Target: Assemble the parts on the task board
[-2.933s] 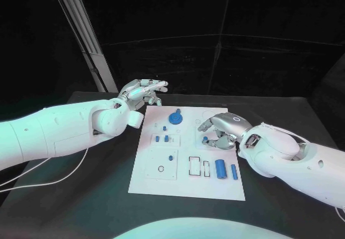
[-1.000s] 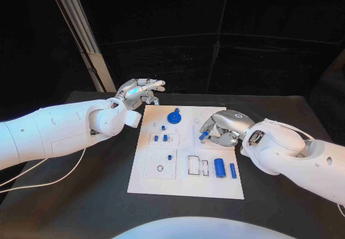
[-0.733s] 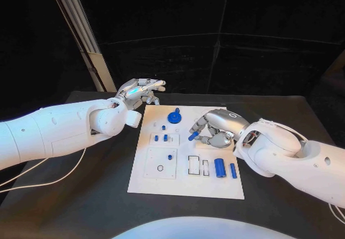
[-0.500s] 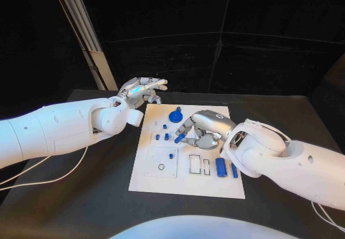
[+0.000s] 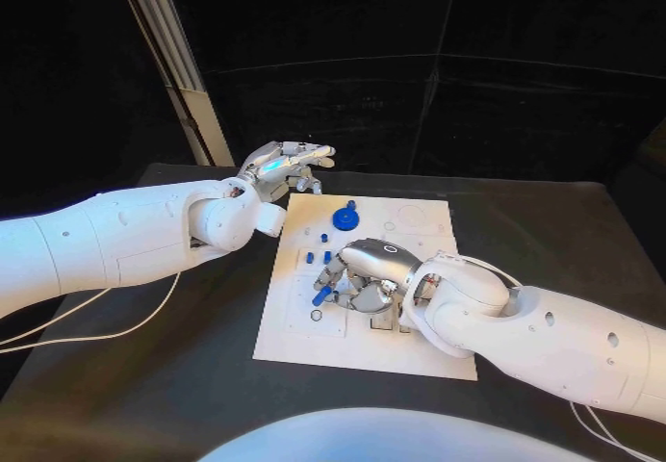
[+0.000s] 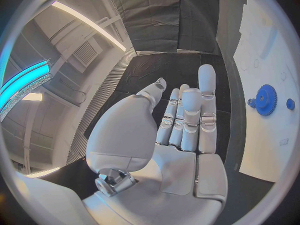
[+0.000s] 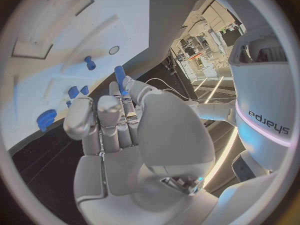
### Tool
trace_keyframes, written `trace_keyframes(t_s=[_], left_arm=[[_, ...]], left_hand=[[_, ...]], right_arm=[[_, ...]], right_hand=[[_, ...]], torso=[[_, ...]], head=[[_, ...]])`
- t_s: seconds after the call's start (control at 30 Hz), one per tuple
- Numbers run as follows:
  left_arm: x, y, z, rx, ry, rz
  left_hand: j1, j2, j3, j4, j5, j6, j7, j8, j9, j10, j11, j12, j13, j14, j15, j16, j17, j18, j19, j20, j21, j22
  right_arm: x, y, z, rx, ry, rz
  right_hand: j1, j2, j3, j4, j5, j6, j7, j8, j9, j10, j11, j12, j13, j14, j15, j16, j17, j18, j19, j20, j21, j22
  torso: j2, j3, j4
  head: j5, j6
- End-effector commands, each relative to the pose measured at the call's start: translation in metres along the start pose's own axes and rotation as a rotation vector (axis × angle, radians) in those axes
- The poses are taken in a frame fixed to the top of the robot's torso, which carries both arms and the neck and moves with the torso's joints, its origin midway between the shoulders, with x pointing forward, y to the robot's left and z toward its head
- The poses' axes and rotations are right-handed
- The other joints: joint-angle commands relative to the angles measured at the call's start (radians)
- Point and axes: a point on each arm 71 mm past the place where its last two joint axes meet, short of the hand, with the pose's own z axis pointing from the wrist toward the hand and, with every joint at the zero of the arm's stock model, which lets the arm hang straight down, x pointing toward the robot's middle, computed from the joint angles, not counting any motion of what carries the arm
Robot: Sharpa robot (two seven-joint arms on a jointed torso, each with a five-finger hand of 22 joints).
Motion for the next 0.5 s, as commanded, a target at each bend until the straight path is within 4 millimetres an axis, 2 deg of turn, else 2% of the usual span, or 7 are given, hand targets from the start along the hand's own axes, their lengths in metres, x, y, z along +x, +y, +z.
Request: trace_keyframes(t_s=[0.03, 0.5], left_arm=[[0.002, -0.001, 0.001, 0.007, 0.015, -0.009], [0.004, -0.001, 0.002, 0.006, 0.019, -0.01]], left_hand=[[0.006, 0.004, -0.006, 0.002, -0.006, -0.007, -0.003, 0.005, -0.001, -0.01, 0.0, 0.005, -0.001, -0.008, 0.0, 0.002, -0.001, 0.006, 0.007, 0.002, -0.006, -0.001], [0.006, 0.004, -0.006, 0.002, -0.006, -0.007, -0.003, 0.005, -0.001, -0.01, 0.0, 0.005, -0.001, -0.008, 0.0, 0.002, -0.001, 0.006, 0.007, 0.002, -0.006, -0.001]], right_arm=[[0.006, 0.002, 0.003, -0.022, 0.045, -0.012], [0.018, -0.001, 0.01, 0.024, 0.105, -0.075]], right_hand=[[0.008, -0.001, 0.005, -0.001, 0.005, -0.001, 0.006, 0.001, -0.001, 0.001, 0.005, -0.005, -0.001, 0.012, 0.003, 0.007, 0.001, -0.02, 0.003, 0.001, 0.005, 0.001], [0.007, -0.001, 0.006, -0.002, 0.005, -0.002, 0.007, 0.0, -0.001, 0.001, 0.006, -0.007, -0.001, 0.011, 0.004, 0.006, -0.002, -0.019, 0.0, 0.002, 0.003, -0.004]], torso=[[-0.001, 0.0008, 0.0], [0.0, 0.0015, -0.0009]], head=[[0.004, -0.003], [0.008, -0.009]])
